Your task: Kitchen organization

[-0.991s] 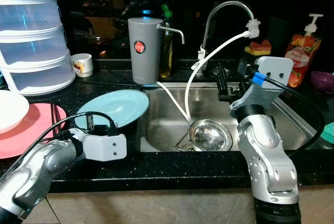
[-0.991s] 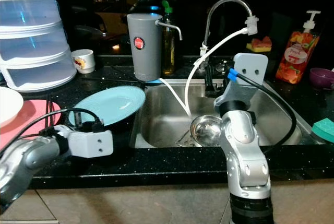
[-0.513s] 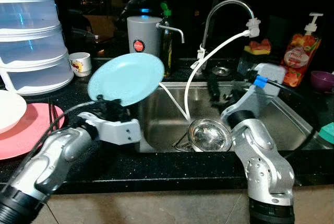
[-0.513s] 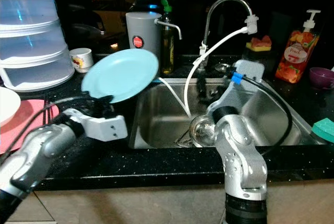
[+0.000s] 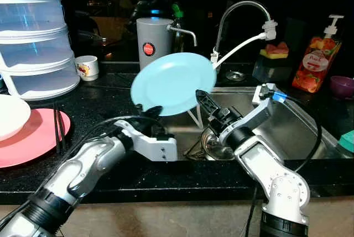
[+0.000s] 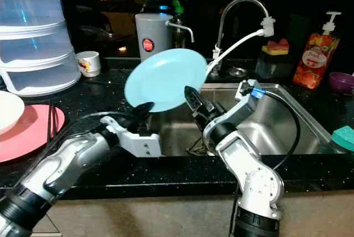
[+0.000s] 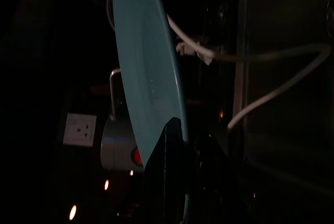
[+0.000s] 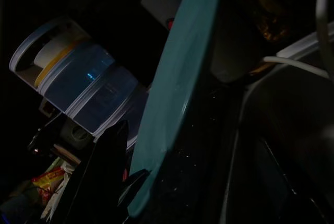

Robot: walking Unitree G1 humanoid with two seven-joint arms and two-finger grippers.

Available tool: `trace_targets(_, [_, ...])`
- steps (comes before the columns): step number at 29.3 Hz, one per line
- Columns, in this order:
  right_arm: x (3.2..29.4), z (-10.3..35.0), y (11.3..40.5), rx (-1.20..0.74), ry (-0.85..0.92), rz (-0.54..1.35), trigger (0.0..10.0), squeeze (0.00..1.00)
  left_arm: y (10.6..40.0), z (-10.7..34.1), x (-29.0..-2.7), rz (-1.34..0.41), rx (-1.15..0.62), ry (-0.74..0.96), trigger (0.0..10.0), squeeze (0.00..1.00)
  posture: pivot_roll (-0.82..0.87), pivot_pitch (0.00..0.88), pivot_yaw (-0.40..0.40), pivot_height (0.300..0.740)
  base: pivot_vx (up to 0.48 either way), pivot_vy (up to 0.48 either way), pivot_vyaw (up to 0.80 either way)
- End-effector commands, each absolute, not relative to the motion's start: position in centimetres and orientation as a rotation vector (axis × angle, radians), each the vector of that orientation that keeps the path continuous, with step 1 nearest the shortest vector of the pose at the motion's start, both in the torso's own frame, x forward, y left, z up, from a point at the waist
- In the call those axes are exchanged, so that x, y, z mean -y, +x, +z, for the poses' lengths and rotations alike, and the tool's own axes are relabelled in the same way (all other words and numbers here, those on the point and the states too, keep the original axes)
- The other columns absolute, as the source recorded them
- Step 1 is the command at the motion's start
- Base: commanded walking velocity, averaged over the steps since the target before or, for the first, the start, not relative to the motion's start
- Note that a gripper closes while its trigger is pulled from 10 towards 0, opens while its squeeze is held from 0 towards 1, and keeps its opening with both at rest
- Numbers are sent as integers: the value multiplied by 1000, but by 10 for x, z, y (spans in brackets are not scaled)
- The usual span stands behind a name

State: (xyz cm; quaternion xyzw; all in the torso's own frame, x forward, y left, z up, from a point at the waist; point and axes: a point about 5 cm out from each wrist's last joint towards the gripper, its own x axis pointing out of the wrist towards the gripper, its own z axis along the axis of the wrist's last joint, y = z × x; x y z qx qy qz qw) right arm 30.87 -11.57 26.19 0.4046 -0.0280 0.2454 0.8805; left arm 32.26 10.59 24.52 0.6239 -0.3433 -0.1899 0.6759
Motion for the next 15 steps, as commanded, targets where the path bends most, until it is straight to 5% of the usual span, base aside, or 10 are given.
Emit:
trace_targets(1, [106, 256, 308, 21, 912, 528, 10000, 0, 321, 245, -99, -439, 803, 1407, 10000, 0, 26, 39, -47, 740, 0, 0, 0])
trace_targets(6, [106, 255, 310, 0, 922, 522, 10000, 0, 318, 241, -94, -462, 822, 1397, 10000, 0, 33, 37, -53, 740, 0, 0, 0])
trace_targets(7, [107, 255, 311, -5, 922, 508, 6431, 0, 317, 239, -93, -472, 824, 1393, 10000, 0, 33, 36, -53, 740, 0, 0, 0])
trace_targets(8, [108, 254, 313, -2, 920, 484, 0, 0, 316, 237, -92, -479, 825, 1391, 10000, 0, 33, 36, -53, 740, 0, 0, 0])
trace_targets(15, [114, 258, 317, 37, 935, 445, 0, 0, 315, 232, -91, -493, 821, 1386, 10000, 0, 28, 33, -49, 740, 0, 0, 0])
